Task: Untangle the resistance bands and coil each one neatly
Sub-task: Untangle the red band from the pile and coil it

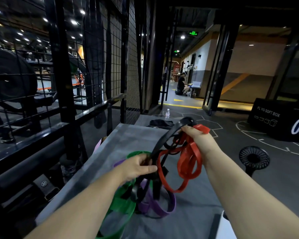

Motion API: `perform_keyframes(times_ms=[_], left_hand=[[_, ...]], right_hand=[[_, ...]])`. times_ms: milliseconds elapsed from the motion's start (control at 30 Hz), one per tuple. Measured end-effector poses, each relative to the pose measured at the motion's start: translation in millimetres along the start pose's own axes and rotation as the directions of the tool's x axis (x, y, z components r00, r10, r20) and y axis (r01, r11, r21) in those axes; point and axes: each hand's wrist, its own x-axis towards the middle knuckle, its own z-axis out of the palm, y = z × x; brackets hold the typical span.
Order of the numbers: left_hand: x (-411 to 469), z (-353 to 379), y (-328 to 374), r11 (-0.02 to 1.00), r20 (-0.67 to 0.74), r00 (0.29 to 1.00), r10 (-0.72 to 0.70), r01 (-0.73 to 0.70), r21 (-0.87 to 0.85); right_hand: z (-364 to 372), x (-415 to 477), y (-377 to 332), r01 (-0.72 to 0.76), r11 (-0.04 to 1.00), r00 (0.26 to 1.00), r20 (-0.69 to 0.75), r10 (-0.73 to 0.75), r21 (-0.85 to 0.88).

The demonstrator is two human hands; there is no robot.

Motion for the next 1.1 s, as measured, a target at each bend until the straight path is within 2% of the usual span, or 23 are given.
perform_keyframes(times_ms=[67, 133, 233, 333, 400, 500, 567, 667, 767, 867, 933, 1100], left_hand=[[-3, 6, -3, 0.998, 0.075, 0.996, -0.039, 0.036, 0.043], [-3, 8, -6, 0.982, 0.113, 0.99, -0.081, 0.06, 0.178], [-1, 1, -10, 0.95, 0.133, 0.981, -0.138, 0.093, 0.297], [-2, -4, -7, 0.873, 0.14, 0.974, -0.178, 0.091, 0.48], [-4, -5, 0, 0.867, 0.088, 0.986, -0.142, 0.081, 0.491], [-2, -9, -1, 0.883, -0.063, 0.997, -0.048, 0.072, 0.464], [-3, -12, -3, 0.925, -0.152, 0.988, -0.002, 0.06, 0.376], [0, -11, -5, 0.991, -0.328, 0.944, 0.048, -0.004, 0.132], [6, -5, -1, 0.998, -0.503, 0.864, 0.027, -0.05, -0.034], [11, 1, 8, 0.965, -0.585, 0.809, -0.063, -0.1, -0.243], [16, 3, 9, 0.922, -0.62, 0.772, -0.14, -0.126, -0.366], [29, 0, -1, 0.896, -0.718, 0.636, -0.282, -0.093, -0.434]], right_hand=[[2, 2, 5, -0.032, 0.999, 0.999, -0.021, 0.033, 0.019], [3, 3, 7, -0.039, 0.999, 0.999, -0.022, 0.039, -0.011], [0, 2, 8, -0.041, 0.998, 0.999, -0.002, 0.041, -0.054], [-6, 2, 11, -0.011, 0.991, 1.0, -0.013, 0.01, -0.136], [-10, 3, 14, -0.009, 0.986, 1.0, 0.006, 0.01, -0.166], [-18, 2, 17, -0.011, 0.99, 0.999, 0.05, 0.019, -0.141], [-25, 1, 18, 0.003, 0.977, 0.996, 0.084, 0.016, -0.215], [-36, -1, 23, 0.02, 0.901, 0.989, 0.138, 0.045, -0.433], [-39, -2, 32, 0.054, 0.778, 0.97, 0.216, 0.107, -0.625], [-36, -3, 40, 0.117, 0.693, 0.95, 0.284, 0.132, -0.711], [-33, -5, 42, 0.124, 0.698, 0.946, 0.296, 0.131, -0.705], [-27, -12, 40, 0.05, 0.833, 0.876, 0.425, 0.228, -0.551]])
